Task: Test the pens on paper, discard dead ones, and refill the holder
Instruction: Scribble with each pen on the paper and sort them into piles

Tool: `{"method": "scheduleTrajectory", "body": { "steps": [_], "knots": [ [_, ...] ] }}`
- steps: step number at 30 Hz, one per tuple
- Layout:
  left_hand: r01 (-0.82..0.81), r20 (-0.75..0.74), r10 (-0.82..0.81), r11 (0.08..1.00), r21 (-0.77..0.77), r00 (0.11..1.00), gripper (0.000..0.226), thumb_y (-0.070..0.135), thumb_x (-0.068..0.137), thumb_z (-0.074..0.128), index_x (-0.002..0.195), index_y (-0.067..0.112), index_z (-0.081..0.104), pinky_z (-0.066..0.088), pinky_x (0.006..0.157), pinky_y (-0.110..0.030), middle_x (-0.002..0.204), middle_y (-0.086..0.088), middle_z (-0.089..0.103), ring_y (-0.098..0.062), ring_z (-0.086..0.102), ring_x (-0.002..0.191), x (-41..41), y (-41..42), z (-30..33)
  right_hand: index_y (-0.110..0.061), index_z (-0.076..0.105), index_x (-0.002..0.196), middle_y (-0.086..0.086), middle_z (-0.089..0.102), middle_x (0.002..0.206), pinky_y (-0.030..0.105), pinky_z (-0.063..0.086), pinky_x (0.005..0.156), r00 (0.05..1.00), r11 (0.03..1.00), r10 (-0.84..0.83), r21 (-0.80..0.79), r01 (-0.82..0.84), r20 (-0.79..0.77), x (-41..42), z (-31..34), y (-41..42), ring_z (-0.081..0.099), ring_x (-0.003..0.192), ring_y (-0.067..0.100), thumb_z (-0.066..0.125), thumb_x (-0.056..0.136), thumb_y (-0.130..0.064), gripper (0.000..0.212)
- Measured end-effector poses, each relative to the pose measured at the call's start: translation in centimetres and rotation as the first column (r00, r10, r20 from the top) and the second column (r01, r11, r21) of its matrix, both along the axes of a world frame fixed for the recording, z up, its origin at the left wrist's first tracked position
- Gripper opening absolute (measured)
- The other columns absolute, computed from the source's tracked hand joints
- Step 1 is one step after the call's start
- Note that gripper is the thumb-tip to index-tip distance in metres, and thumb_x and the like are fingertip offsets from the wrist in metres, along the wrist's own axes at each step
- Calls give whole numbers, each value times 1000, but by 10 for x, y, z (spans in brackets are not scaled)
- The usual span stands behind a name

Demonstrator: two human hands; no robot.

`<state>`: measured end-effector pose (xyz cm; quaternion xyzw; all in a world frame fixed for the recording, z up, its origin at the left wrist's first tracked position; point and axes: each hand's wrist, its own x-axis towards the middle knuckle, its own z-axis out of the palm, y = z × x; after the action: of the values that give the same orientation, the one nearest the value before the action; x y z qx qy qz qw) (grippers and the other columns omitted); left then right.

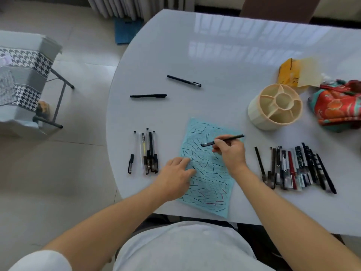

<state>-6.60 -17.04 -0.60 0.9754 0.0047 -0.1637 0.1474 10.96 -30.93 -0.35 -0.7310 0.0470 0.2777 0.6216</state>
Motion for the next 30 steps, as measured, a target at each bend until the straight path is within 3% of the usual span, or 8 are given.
{"method": "scheduleTrajectory", "body": {
  "steps": [3,8,11,14,18,25,28,30],
  "knots": [
    [-19,-4,19,997,-77,1000,34,40,96,48,126,29,60,40,101,-38,124,1,56,-22,49,117,1,-20,5,-6,70,84,3,71,71,30,61,65,998,999,-8,39,10,-57,-18,-5,-30,70,65,18,65,93,0,12],
    [-350,-27,361,880,-323,932,26,44,97,56,113,24,51,48,79,-35,105,10,60,-14,56,93,24,-37,17,-6,70,82,10,69,72,35,60,66,995,994,44,100,-35,-94,-34,-3,-55,67,66,25,66,84,-11,6],
    [-297,-95,281,902,-313,955,28,43,101,49,123,25,54,51,79,-37,107,9,63,-16,61,96,43,-42,22,-13,73,80,13,71,71,34,59,68,987,986,142,104,-133,-82,-39,1,-61,68,66,26,66,84,-12,8],
    [-210,-87,195,953,-219,977,24,36,105,43,104,22,63,44,65,-35,86,4,62,-23,63,83,53,-42,21,-11,75,82,18,73,73,35,61,71,977,976,205,91,-199,-60,-40,5,-66,70,68,28,66,91,-12,13],
    [-177,24,183,971,-161,983,29,38,106,42,104,20,64,44,62,-34,88,2,67,-19,58,73,62,-44,23,0,73,87,20,74,76,34,61,71,996,993,76,96,-70,-54,-37,10,-66,71,68,28,64,97,-13,19],
    [-144,128,151,988,-59,980,32,38,107,39,103,16,62,36,61,-32,91,0,65,-19,53,76,87,-51,30,0,71,84,14,72,68,28,57,61,987,987,-124,90,134,-107,-22,22,-60,67,59,22,62,98,-10,19],
    [-130,91,145,980,-152,985,31,37,106,42,102,16,64,43,63,-36,86,0,65,-20,56,75,100,-52,37,-4,69,79,11,69,63,28,55,60,985,986,-132,87,141,-107,-9,25,-66,62,53,20,60,100,-12,25],
    [-145,6,156,930,-337,988,27,33,104,47,95,18,67,42,62,-34,75,7,62,-15,55,69,109,-53,46,-5,68,79,10,68,61,28,55,62,992,989,-84,113,94,-95,-4,25,-72,62,54,20,57,102,-13,27]
  ]
}}
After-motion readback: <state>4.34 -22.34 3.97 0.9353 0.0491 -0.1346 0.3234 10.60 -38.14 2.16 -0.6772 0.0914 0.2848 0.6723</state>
